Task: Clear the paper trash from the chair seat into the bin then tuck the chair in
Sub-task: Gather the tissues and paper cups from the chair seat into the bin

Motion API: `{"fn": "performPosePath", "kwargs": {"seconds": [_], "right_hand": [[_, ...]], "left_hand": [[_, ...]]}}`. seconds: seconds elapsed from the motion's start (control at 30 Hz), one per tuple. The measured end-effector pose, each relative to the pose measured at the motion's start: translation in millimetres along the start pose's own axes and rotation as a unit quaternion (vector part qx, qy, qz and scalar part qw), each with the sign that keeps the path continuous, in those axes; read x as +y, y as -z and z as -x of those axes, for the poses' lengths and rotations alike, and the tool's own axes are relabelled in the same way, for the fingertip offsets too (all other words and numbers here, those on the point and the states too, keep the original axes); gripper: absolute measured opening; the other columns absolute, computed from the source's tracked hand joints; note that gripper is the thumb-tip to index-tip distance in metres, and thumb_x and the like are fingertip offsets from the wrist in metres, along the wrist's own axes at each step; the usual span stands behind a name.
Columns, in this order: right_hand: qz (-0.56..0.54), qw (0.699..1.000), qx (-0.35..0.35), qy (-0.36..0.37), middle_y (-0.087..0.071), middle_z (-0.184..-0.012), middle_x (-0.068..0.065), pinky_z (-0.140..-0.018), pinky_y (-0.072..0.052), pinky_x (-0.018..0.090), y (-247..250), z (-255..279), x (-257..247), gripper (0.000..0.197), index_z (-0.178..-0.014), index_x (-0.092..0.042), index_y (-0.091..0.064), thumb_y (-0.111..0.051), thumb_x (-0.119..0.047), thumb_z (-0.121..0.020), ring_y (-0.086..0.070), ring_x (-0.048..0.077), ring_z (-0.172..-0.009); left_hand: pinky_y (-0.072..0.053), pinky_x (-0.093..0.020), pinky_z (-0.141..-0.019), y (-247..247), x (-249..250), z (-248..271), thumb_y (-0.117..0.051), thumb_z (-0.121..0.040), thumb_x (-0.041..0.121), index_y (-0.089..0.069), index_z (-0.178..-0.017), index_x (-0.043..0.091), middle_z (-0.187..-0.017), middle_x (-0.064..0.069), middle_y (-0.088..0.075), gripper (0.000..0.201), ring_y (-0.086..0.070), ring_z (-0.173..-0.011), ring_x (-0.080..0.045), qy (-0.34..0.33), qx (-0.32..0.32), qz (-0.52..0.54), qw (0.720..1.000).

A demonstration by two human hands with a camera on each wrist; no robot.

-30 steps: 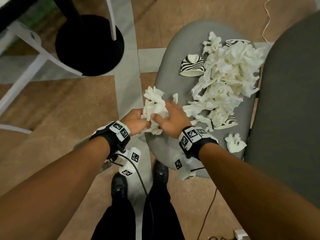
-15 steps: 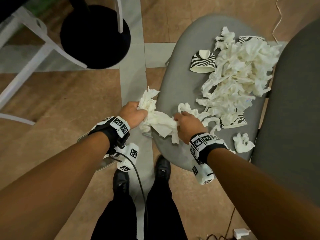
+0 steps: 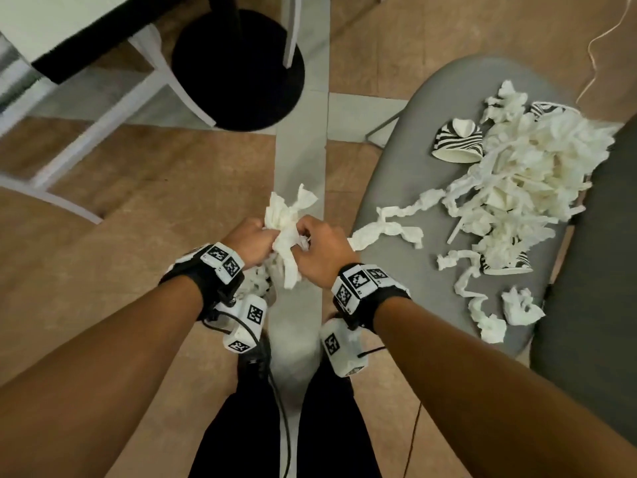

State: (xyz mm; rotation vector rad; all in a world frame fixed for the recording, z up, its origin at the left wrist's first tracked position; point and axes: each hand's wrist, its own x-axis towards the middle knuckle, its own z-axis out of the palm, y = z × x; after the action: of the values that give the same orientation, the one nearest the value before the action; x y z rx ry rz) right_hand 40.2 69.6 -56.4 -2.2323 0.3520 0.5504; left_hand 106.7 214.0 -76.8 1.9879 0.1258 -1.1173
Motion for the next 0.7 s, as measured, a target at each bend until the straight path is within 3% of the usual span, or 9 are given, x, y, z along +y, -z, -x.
{"fn": "performPosePath", "kwargs": {"seconds": [0.07, 0.2, 0.3, 0.37, 0.43, 0.53, 0.6, 0.7], "right_hand": [[-0.018, 1.000, -0.010, 0.003, -0.066, -0.090, 0.004, -0.071, -0.049, 0.033, -26.5, -3.6, -17.9, 0.019, -0.099, -0.015, -0.059, -0.061, -0.029, -0.086, -0.060, 0.025, -0.082], [-0.051, 0.998, -0.044, -0.001, -0.068, -0.098, 0.004, -0.076, -0.047, 0.030, -82.8, -11.2, -48.9, 0.020, -0.103, -0.015, -0.061, -0.062, -0.028, -0.087, -0.060, 0.023, -0.088], [-0.072, 0.996, -0.056, -0.018, -0.067, -0.099, 0.003, -0.074, -0.044, 0.027, -126.2, -18.8, -60.4, 0.017, -0.101, -0.020, -0.062, -0.064, -0.029, -0.086, -0.061, 0.021, -0.088], [-0.081, 0.994, -0.072, -0.033, -0.069, -0.099, 0.000, -0.079, -0.051, 0.032, -154.9, -25.3, -61.5, 0.017, -0.101, -0.024, -0.061, -0.064, -0.030, -0.085, -0.063, 0.021, -0.089], [-0.078, 0.992, -0.088, -0.051, -0.069, -0.102, -0.001, -0.083, -0.053, 0.035, -178.3, -31.9, -58.3, 0.021, -0.105, -0.026, -0.061, -0.064, -0.031, -0.084, -0.063, 0.021, -0.092], [-0.051, 0.991, -0.104, -0.067, -0.065, -0.103, -0.003, -0.076, -0.042, 0.027, -201.1, -42.8, -46.6, 0.022, -0.109, -0.023, -0.060, -0.060, -0.026, -0.087, -0.056, 0.019, -0.088], [-0.033, 0.990, -0.111, -0.076, -0.064, -0.103, 0.001, -0.076, -0.039, 0.026, -210.9, -47.6, -35.4, 0.016, -0.104, -0.021, -0.058, -0.058, -0.021, -0.088, -0.058, 0.023, -0.092], [-0.015, 0.988, -0.113, -0.101, -0.066, -0.110, 0.007, -0.081, -0.044, 0.029, -222.2, -53.9, -17.3, 0.019, -0.106, -0.020, -0.058, -0.056, -0.018, -0.087, -0.061, 0.029, -0.102]], "left_hand": [[-0.047, -0.033, -0.069, 23.7, -22.1, 6.4, -0.057, -0.069, 0.032, -0.074, -0.080, 0.011, -0.080, -0.012, -0.075, 0.029, -0.063, -0.070, -0.021, 0.022, 0.005, -0.001, 1.000], [-0.052, -0.034, -0.076, 62.8, -71.3, 15.7, -0.059, -0.070, 0.032, -0.075, -0.087, 0.014, -0.088, -0.007, -0.077, 0.029, -0.067, -0.077, -0.019, 0.044, 0.032, 0.007, 0.998], [-0.047, -0.027, -0.063, 80.3, -107.6, 19.1, -0.060, -0.078, 0.024, -0.070, -0.077, 0.017, -0.074, -0.001, -0.071, 0.013, -0.062, -0.065, -0.015, 0.061, 0.054, 0.025, 0.996], [-0.041, -0.024, -0.056, 86.0, -131.0, 17.9, -0.059, -0.075, 0.026, -0.068, -0.075, 0.018, -0.067, 0.001, -0.067, 0.012, -0.057, -0.058, -0.014, 0.077, 0.067, 0.035, 0.994], [-0.044, -0.025, -0.058, 88.8, -155.9, 13.0, -0.057, -0.074, 0.029, -0.069, -0.082, 0.019, -0.072, -0.002, -0.069, 0.018, -0.059, -0.060, -0.019, 0.097, 0.078, 0.043, 0.991], [-0.045, -0.025, -0.056, 85.8, -186.5, 2.6, -0.058, -0.077, 0.030, -0.069, -0.086, 0.022, -0.077, -0.003, -0.070, 0.016, -0.060, -0.061, -0.019, 0.109, 0.070, 0.055, 0.990], [-0.048, -0.024, -0.058, 78.1, -204.3, -6.0, -0.061, -0.082, 0.029, -0.070, -0.095, 0.022, -0.084, -0.002, -0.073, 0.018, -0.065, -0.067, -0.018, 0.119, 0.054, 0.056, 0.990], [-0.057, -0.031, -0.074, 63.7, -216.7, -15.8, -0.060, -0.087, 0.026, -0.069, -0.109, 0.022, -0.098, -0.003, -0.075, 0.024, -0.070, -0.085, -0.021, 0.130, 0.041, 0.052, 0.989]]}}
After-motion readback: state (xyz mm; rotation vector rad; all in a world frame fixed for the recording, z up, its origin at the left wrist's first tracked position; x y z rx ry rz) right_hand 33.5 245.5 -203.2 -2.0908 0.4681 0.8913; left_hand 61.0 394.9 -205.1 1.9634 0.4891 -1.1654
